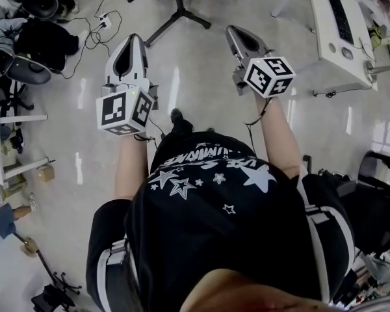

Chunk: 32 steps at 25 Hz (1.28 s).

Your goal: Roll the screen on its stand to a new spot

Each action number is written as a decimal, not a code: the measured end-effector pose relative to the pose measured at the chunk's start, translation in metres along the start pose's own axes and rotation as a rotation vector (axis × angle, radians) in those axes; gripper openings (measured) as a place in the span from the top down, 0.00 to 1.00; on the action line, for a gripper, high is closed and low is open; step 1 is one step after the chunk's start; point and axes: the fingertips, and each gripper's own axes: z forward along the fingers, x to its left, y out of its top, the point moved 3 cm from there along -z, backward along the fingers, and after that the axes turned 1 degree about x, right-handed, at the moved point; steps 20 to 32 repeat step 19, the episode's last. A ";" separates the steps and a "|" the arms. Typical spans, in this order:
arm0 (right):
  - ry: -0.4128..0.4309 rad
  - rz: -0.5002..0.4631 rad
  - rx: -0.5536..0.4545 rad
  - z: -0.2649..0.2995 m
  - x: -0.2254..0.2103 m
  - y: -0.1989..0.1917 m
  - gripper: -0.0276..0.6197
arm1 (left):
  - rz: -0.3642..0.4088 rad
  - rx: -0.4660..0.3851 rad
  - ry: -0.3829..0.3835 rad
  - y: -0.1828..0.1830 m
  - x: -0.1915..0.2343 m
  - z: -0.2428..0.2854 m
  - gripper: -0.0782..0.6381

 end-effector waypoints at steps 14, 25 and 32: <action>0.084 -0.019 -0.011 -0.020 0.028 -0.006 0.95 | -0.002 0.035 0.043 -0.006 -0.015 -0.034 0.88; 0.075 -0.051 0.010 -0.027 0.032 -0.008 0.95 | -0.004 0.033 0.038 -0.006 -0.019 -0.040 0.88; 0.075 -0.051 0.010 -0.027 0.032 -0.008 0.95 | -0.004 0.033 0.038 -0.006 -0.019 -0.040 0.88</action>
